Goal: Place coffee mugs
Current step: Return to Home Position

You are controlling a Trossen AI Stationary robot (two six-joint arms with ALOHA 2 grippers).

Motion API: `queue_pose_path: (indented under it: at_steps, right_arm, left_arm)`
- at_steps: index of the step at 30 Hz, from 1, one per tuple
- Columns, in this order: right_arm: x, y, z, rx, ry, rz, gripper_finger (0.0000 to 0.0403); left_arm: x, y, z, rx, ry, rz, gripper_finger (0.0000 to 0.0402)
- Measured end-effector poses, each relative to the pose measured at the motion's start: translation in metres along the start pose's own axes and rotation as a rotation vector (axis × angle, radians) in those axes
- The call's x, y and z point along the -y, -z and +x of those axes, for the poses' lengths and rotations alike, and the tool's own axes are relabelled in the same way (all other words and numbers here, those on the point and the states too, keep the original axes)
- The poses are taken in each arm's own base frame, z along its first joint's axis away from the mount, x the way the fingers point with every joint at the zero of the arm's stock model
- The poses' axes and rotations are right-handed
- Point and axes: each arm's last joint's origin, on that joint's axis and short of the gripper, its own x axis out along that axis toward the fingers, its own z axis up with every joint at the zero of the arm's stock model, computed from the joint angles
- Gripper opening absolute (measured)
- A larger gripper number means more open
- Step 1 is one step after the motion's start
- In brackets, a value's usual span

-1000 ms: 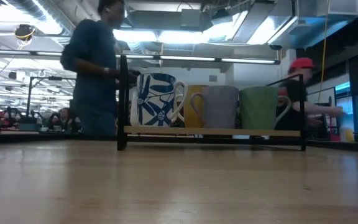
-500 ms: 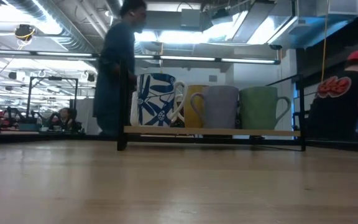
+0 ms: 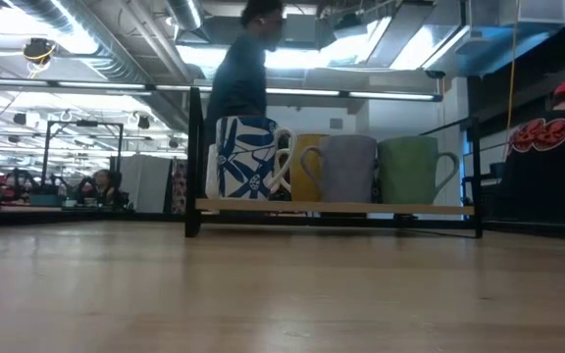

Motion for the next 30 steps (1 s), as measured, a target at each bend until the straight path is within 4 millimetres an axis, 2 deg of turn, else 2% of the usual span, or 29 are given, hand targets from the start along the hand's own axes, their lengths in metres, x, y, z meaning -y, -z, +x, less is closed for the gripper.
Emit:
queue_pose_path:
  at_steps: [5, 11, 15, 19, 24, 28, 30]
  right_arm:
    - [-0.013, 0.044, -0.015, 0.068, 0.07, 0.077, 0.0143]
    - [-0.021, 0.083, -0.031, 0.112, 0.168, 0.124, 0.0143]
    - [-0.023, 0.093, -0.032, 0.01, 0.192, 0.13, 0.0143]
    - [-0.024, 0.095, -0.032, -0.012, 0.191, 0.12, 0.0143]
    - [-0.024, 0.097, -0.032, -0.047, 0.209, 0.132, 0.0143]
    - [-0.02, 0.089, -0.033, 0.04, 0.246, 0.18, 0.0143]
    - [-0.018, 0.084, -0.034, 0.087, 0.246, 0.177, 0.0143]
  left_arm:
    - [-0.013, 0.058, 0.002, 0.034, 0.045, -0.091, 0.0159]
    - [-0.035, 0.111, -0.014, 0.135, 0.046, -0.187, 0.0159]
    - [-0.05, 0.146, -0.023, 0.162, 0.037, -0.218, 0.0159]
    - [-0.065, 0.179, -0.031, 0.149, 0.015, -0.3, 0.0159]
    - [-0.071, 0.184, -0.033, 0.079, -0.021, -0.306, 0.0159]
    - [-0.069, 0.166, -0.041, 0.158, 0.147, -0.299, 0.0159]
    - [-0.07, 0.154, -0.047, 0.204, 0.173, -0.297, 0.0159]
